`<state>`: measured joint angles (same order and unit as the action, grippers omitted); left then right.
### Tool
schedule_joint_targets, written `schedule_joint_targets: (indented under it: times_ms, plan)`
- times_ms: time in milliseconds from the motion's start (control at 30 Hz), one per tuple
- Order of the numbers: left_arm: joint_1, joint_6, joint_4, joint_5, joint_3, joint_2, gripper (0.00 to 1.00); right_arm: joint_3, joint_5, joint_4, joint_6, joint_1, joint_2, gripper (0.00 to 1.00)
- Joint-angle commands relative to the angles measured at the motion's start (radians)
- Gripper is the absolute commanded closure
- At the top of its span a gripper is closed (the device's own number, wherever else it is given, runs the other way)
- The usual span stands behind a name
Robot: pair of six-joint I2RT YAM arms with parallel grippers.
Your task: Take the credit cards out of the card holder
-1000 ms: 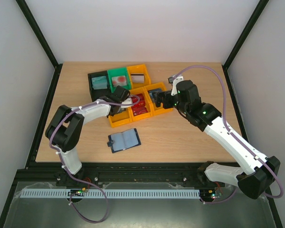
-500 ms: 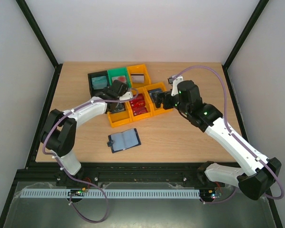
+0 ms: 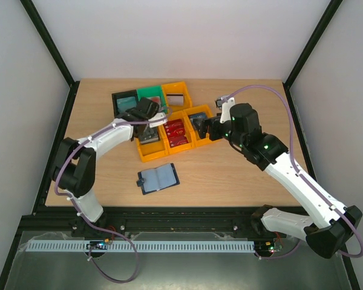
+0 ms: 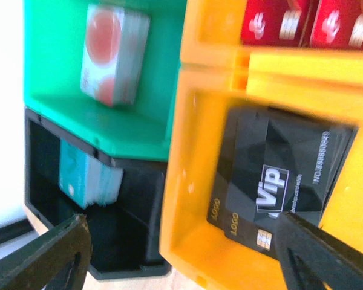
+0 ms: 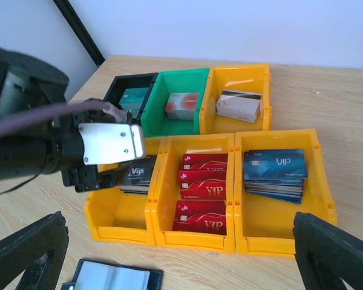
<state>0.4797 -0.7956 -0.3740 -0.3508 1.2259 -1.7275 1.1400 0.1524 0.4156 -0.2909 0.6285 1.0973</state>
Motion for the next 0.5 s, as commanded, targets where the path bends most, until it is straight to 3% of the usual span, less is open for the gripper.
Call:
schedule_joint_targets:
  times_ms: [0, 200, 467]
  plan:
    - [0.002, 0.164, -0.137, 0.229, 0.135, 0.068, 0.24, -0.009, 0.011, 0.0, 0.019, -0.004, -0.021, 0.01]
    - [0.003, 0.246, -0.256, 0.397, 0.038, 0.094, 0.64, -0.018, 0.023, -0.009, 0.016, -0.005, -0.025, 0.01]
    - [0.001, 0.248, -0.222, 0.391, -0.012, 0.014, 0.83, -0.016, 0.116, -0.008, 0.011, -0.004, 0.031, 0.01]
